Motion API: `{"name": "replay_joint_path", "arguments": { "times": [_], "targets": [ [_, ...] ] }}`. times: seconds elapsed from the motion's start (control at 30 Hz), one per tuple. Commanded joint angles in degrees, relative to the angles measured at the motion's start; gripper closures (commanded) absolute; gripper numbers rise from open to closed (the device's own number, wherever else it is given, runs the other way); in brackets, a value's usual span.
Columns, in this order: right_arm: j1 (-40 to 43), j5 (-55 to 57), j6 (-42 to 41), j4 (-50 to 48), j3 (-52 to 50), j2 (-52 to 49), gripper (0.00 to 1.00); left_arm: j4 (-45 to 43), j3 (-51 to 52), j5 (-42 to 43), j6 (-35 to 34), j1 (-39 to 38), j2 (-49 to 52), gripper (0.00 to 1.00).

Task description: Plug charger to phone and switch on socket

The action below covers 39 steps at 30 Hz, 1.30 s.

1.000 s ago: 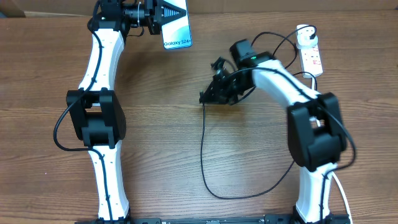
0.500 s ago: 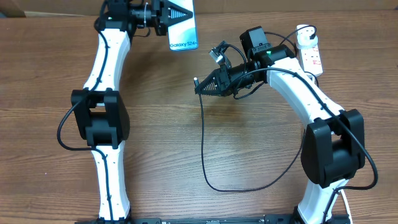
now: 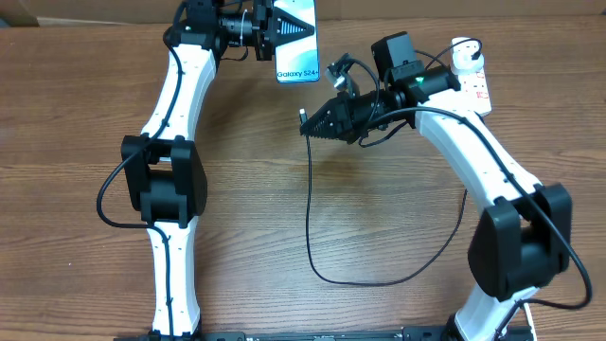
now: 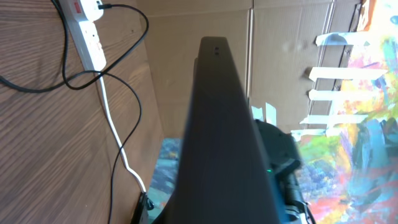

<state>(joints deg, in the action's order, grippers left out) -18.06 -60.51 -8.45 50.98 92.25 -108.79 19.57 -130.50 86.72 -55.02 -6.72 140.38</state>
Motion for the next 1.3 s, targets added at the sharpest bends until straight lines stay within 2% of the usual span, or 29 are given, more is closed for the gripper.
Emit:
{"name": "replay_joint_path", "arguments": {
  "times": [0.0,1.27],
  "targets": [
    [0.6,1.4,-1.9,-0.4,1.3,2.5,0.96,-0.1,-1.6,0.3,-0.3,-0.1,-1.7,0.96],
    [2.4,0.2,-5.3,-7.3,1.4,2.5,0.96,1.6,-1.6,0.1,0.2,-2.3,-1.7,0.96]
  ]
}}
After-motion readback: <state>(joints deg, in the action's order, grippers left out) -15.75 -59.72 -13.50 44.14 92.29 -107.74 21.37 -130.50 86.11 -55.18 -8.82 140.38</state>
